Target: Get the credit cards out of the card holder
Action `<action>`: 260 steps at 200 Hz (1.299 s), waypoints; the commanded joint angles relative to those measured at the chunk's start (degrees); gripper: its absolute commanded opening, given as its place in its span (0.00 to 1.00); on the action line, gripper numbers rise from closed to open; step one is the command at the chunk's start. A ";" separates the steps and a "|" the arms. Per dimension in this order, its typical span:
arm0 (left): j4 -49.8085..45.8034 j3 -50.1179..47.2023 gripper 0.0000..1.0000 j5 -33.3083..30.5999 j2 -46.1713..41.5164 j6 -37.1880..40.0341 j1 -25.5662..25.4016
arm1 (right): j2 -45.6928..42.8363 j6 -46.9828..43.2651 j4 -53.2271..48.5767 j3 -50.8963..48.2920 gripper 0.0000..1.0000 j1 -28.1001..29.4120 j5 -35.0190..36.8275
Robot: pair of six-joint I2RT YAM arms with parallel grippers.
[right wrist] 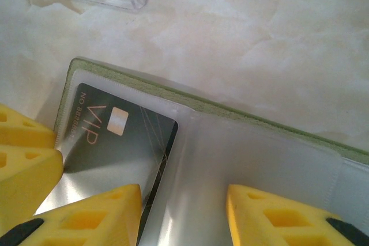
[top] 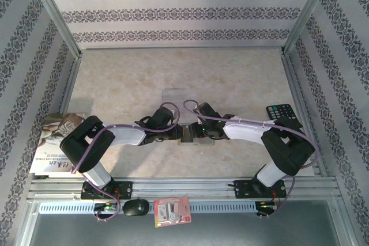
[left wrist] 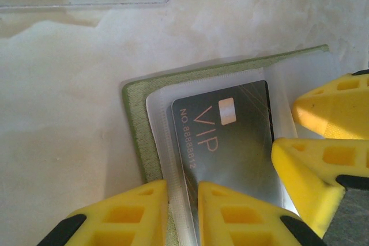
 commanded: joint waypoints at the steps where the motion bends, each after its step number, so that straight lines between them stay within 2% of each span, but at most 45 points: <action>1: -2.54 -1.59 0.20 1.19 1.07 -0.38 0.25 | 2.48 -0.35 -4.04 -0.22 0.45 0.76 2.82; 41: -2.37 -1.78 0.21 1.30 1.24 -0.47 0.23 | 2.18 0.09 -7.89 -1.53 0.44 0.79 8.47; 95: -2.10 -2.08 0.20 1.52 1.50 -0.62 0.32 | 1.85 0.90 -9.93 -2.07 0.44 0.38 11.64; 135: -2.28 -2.17 0.21 1.38 0.98 -0.60 0.32 | -3.30 0.92 -11.08 -2.10 0.44 -0.22 13.40; 155: -2.00 -2.18 0.20 1.62 1.15 -0.87 0.32 | -10.36 0.03 -9.03 -2.71 0.42 -0.47 9.17; 170: -1.75 -2.20 0.21 1.82 1.24 -1.08 0.32 | -13.62 -0.24 -7.00 -2.35 0.36 -0.65 3.25; 191: -1.75 -2.23 0.21 1.75 0.84 -1.18 0.32 | -11.43 2.75 -4.53 -1.12 0.30 -1.70 -8.89; 208: -1.75 -2.30 0.20 1.64 0.57 -1.17 0.32 | -7.96 6.28 -0.15 -1.65 0.27 -1.92 -15.95; 260: -1.66 -2.54 0.21 1.72 0.53 -1.12 0.30 | -3.35 11.55 5.79 -4.94 0.21 -3.74 -19.05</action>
